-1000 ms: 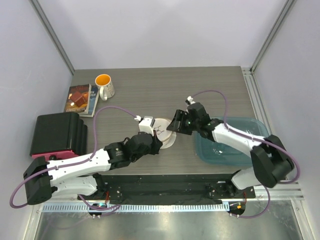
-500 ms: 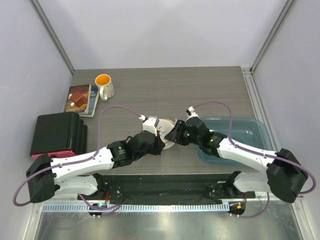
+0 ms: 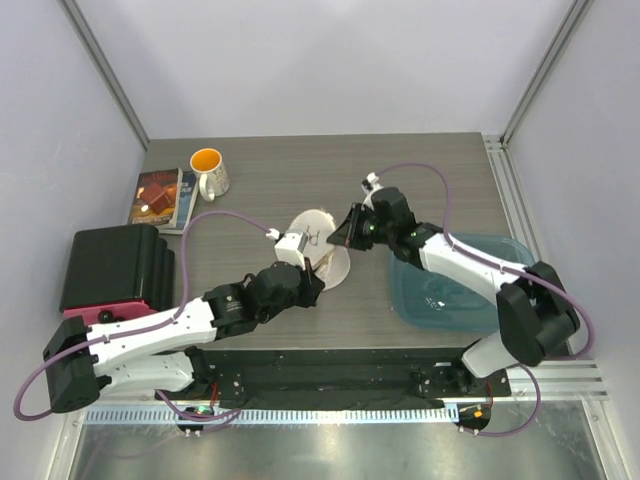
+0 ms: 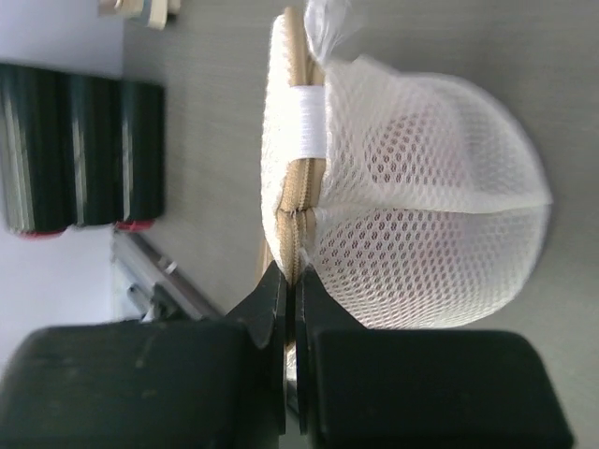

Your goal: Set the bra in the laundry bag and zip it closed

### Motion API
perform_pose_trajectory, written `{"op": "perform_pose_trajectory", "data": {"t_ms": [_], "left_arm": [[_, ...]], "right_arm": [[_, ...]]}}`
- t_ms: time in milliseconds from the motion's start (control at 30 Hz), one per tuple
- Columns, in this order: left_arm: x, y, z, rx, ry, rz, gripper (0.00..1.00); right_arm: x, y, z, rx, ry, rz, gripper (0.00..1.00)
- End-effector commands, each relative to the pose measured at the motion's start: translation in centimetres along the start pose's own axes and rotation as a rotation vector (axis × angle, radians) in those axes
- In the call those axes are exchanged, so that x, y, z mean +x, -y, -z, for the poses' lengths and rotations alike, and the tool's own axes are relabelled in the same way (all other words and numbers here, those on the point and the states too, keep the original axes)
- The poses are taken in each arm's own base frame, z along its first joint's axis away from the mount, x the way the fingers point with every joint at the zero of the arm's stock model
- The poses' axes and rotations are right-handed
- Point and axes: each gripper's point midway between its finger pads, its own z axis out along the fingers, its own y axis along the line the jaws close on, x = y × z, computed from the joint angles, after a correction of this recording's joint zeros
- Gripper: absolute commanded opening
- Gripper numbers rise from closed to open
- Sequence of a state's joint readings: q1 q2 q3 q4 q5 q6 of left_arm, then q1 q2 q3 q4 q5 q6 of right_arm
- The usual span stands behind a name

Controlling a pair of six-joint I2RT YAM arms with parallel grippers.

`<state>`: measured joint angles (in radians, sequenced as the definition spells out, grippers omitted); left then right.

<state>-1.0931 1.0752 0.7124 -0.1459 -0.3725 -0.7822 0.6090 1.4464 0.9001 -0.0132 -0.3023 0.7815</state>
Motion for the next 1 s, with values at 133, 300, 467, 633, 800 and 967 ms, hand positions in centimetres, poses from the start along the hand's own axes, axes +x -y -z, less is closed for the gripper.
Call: {"op": "perform_pose_trajectory", "data": {"t_ms": [133,300,467,633,800,967], "left_arm": [[1.1,-1.0,1.4,-0.012,-0.033,-0.013,0.0],[1.1,-1.6,1.7,-0.029,-0.03,-0.032,0.0],[-0.5,-0.9,1.0,-0.029,0.007,-0.017,0.53],[-1.1,-0.4,-1.8,-0.1,-0.034,-0.088,0.61],[-2.8,-0.1,-4.2,-0.24,-0.072,-0.159,0.42],[-3.2,-0.4,-5.3,-0.298,-0.06,-0.174,0.35]], "right_arm": [[-5.7,3.2,-1.2,0.096,0.064,0.09,0.01],[-4.6,2.3,-1.3,0.031,0.034,0.017,0.01],[-3.9,1.8,0.0,0.005,0.091,-0.128,0.01],[-2.9,0.5,1.0,-0.01,0.125,-0.174,0.01],[-3.2,-0.4,1.9,0.008,0.18,-0.179,0.01],[-2.8,-1.1,2.0,-0.004,0.173,-0.169,0.01]]}}
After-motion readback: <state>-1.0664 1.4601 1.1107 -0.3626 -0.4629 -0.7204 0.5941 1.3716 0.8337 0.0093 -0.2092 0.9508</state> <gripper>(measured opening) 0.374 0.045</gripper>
